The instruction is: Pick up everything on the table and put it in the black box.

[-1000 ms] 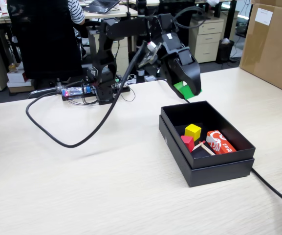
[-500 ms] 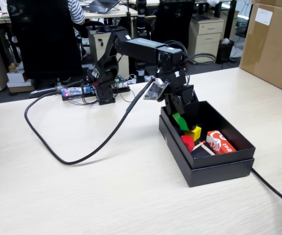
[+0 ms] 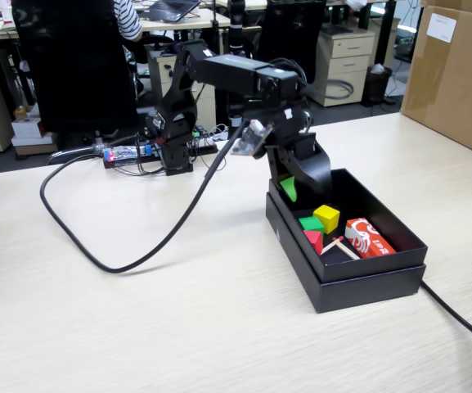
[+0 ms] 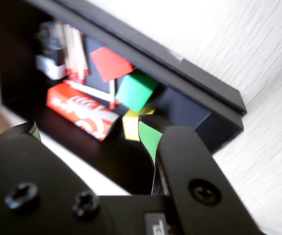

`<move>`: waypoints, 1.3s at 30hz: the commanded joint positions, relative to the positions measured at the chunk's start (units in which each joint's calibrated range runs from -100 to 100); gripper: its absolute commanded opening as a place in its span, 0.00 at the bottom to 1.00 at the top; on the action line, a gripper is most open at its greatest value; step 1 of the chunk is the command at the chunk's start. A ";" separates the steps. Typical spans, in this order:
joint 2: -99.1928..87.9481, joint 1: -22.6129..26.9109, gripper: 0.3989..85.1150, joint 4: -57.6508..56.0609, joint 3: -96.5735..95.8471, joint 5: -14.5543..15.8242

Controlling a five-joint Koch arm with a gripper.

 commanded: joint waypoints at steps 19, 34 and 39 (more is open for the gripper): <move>-69.32 -10.65 0.57 2.04 -33.31 -0.39; -90.43 -13.43 0.61 15.69 -69.30 -0.78; -90.43 -13.97 0.61 22.09 -76.37 -1.12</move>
